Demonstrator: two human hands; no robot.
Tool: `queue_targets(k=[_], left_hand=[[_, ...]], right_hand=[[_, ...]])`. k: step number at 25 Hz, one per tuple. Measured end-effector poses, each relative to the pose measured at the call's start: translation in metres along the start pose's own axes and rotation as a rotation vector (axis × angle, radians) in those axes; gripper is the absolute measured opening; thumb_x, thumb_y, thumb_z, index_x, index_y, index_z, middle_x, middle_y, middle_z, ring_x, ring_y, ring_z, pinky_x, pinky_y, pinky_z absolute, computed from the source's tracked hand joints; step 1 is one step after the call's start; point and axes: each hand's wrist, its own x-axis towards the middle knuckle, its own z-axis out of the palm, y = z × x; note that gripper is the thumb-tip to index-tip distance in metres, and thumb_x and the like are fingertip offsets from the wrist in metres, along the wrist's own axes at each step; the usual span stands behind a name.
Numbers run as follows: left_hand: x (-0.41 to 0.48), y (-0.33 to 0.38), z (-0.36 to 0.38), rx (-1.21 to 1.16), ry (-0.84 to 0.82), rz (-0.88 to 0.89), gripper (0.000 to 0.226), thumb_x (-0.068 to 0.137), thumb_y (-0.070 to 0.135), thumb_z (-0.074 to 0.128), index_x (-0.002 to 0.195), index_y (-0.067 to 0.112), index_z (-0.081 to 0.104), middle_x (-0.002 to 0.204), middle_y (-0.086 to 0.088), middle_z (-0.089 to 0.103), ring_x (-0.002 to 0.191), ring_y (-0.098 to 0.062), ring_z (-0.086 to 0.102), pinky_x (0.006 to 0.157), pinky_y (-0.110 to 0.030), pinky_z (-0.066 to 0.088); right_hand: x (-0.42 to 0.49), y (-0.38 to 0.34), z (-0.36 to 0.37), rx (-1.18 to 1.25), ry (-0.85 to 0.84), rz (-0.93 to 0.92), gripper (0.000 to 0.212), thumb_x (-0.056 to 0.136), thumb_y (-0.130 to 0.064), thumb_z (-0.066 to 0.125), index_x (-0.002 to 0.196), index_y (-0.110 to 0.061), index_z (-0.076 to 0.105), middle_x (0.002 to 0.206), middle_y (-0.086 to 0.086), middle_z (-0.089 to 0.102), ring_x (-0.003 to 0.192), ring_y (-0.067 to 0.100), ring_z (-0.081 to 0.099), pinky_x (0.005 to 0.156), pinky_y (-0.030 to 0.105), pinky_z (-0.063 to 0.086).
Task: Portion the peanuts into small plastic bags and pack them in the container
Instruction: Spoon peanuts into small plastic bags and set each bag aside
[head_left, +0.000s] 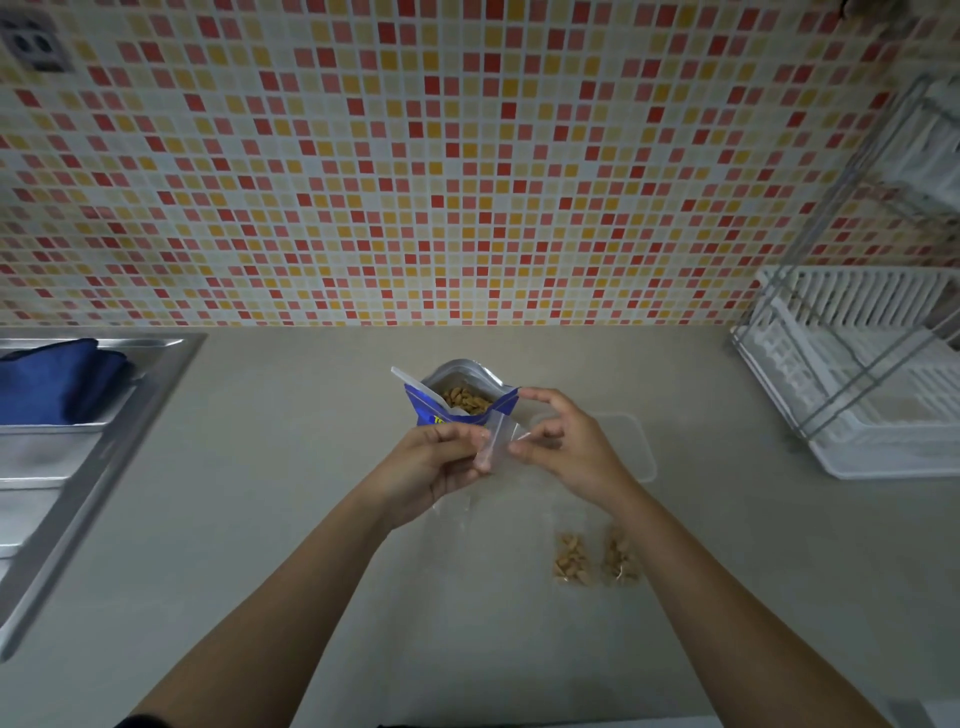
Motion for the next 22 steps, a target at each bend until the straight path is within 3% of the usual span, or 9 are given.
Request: queue_targets(k=[4, 7, 10, 14, 18, 22], left_hand=[[0.0, 0.014, 0.005, 0.188, 0.017, 0.062, 0.021, 0.088, 0.0, 0.053, 0.103, 0.004, 0.067, 0.067, -0.007, 0.059, 0.052, -0.009, 0.054, 0.053, -0.018, 0.049], [0.0, 0.023, 0.003, 0.383, 0.069, 0.135, 0.014, 0.088, 0.003, 0.052, 0.086, 0.004, 0.066, 0.067, -0.011, 0.054, 0.058, -0.016, 0.047, 0.06, -0.025, 0.041], [0.0, 0.031, -0.002, 0.407, 0.135, 0.221, 0.019, 0.09, 0.005, 0.047, 0.077, -0.001, 0.059, 0.063, -0.01, 0.046, 0.058, -0.017, 0.039, 0.063, -0.03, 0.037], [-0.001, 0.039, -0.008, 0.521, 0.159, 0.261, 0.015, 0.09, 0.013, 0.055, 0.079, 0.01, 0.065, 0.065, -0.001, 0.058, 0.061, -0.014, 0.052, 0.067, -0.03, 0.047], [0.003, 0.042, -0.008, 0.912, 0.29, 0.392, 0.009, 0.088, 0.016, 0.057, 0.086, 0.015, 0.066, 0.075, 0.002, 0.066, 0.07, -0.014, 0.062, 0.068, -0.024, 0.053], [0.003, 0.042, -0.006, 0.937, 0.318, 0.451, 0.009, 0.087, 0.015, 0.059, 0.086, 0.016, 0.067, 0.073, 0.001, 0.067, 0.07, -0.016, 0.064, 0.065, -0.025, 0.053]], right_hand=[[0.002, -0.013, -0.005, -0.101, -0.041, -0.032, 0.058, 0.073, -0.019, 0.078, 0.123, -0.03, 0.05, 0.072, -0.003, 0.07, 0.066, 0.004, 0.064, 0.067, 0.018, 0.049], [0.003, -0.018, -0.007, -0.114, -0.053, -0.051, 0.064, 0.067, -0.023, 0.081, 0.123, -0.029, 0.051, 0.076, -0.006, 0.068, 0.069, 0.0, 0.063, 0.068, 0.012, 0.049], [0.004, -0.017, -0.011, -0.082, -0.038, -0.037, 0.061, 0.066, -0.019, 0.082, 0.118, -0.031, 0.052, 0.067, -0.007, 0.062, 0.061, 0.0, 0.059, 0.064, 0.012, 0.048], [0.007, -0.014, -0.016, 0.023, -0.068, 0.015, 0.064, 0.071, -0.013, 0.078, 0.123, -0.035, 0.047, 0.07, 0.004, 0.065, 0.069, 0.012, 0.066, 0.072, 0.028, 0.057], [0.01, -0.017, -0.021, 0.152, -0.137, 0.038, 0.066, 0.079, -0.004, 0.069, 0.131, -0.03, 0.039, 0.07, -0.002, 0.067, 0.074, 0.011, 0.068, 0.069, 0.022, 0.053], [0.015, -0.012, -0.021, 0.101, -0.11, -0.01, 0.059, 0.081, -0.007, 0.067, 0.131, -0.027, 0.042, 0.069, -0.013, 0.066, 0.071, 0.004, 0.062, 0.071, 0.019, 0.048]])
